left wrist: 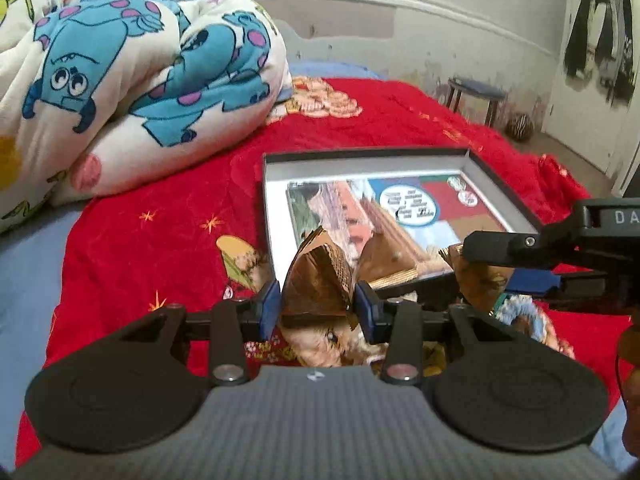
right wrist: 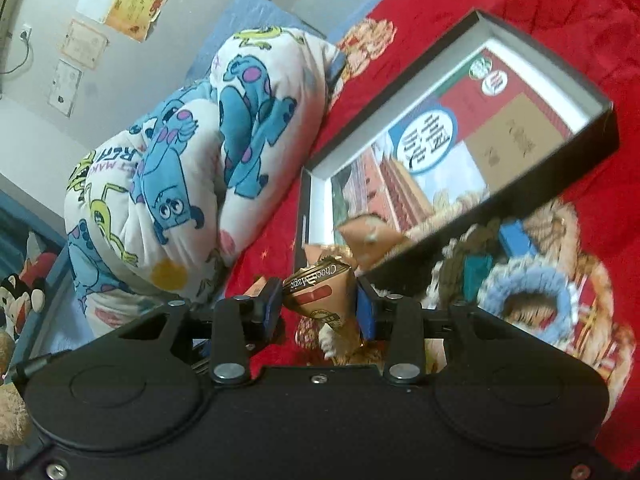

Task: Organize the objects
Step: 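Carry both held candies up and over the black box with the textbook, then open both tools to drop the candies into the box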

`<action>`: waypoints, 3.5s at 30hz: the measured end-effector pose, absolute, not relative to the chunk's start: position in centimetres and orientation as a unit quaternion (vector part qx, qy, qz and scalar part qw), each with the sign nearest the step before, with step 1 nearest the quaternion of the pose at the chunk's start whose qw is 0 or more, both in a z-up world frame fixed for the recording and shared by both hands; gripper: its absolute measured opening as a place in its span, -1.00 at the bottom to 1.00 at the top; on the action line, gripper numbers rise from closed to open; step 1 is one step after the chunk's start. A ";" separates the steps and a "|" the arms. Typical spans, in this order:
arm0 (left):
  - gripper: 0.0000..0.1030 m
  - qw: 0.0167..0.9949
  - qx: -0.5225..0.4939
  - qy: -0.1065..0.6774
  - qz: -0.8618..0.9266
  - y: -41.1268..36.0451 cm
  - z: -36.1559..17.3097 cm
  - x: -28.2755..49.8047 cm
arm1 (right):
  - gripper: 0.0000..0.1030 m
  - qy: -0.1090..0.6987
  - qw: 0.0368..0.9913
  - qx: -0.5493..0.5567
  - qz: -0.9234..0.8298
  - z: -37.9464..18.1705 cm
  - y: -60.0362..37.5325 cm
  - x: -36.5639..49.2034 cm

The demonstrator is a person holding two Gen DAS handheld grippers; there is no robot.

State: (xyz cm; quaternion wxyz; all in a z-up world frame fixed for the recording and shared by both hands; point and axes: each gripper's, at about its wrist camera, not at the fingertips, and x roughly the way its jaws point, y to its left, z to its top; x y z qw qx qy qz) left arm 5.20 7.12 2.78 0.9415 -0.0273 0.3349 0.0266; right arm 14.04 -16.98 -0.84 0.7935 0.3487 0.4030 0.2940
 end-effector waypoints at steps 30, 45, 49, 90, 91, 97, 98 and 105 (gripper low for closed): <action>-0.13 0.956 -0.067 0.286 -0.016 1.3 3.0 11.6 | -0.27 0.364 0.812 0.383 0.246 0.4 -22.5 17.6; -0.13 0.948 -0.063 0.311 0.010 -1.6 -1.2 14.5 | -0.27 0.360 0.853 0.328 0.186 -1.4 -23.3 19.3; -0.13 0.949 -0.039 0.313 0.024 -1.6 -1.6 14.2 | -0.26 0.355 0.862 0.324 0.164 -2.5 -23.2 19.5; 0.12 0.934 -0.027 0.358 -0.003 -1.7 -3.3 14.9 | -0.26 0.388 0.859 0.285 0.171 -3.6 -20.0 20.2; 0.12 0.933 -0.031 0.359 -0.004 -1.7 -3.3 14.9 | -0.26 0.388 0.859 0.287 0.170 -3.6 -20.0 20.2; 0.24 0.932 -0.045 0.360 -0.004 -1.2 -3.3 14.9 | -0.25 0.388 0.854 0.301 0.171 -3.7 -20.3 20.2; 0.29 0.932 -0.049 0.360 -0.004 -1.1 -3.3 14.8 | -0.23 0.387 0.855 0.300 0.172 -3.7 -20.3 20.1; 0.51 0.934 -0.065 0.352 -0.008 -0.6 -3.0 14.3 | 0.03 0.378 0.848 0.323 0.181 -3.3 -20.6 19.5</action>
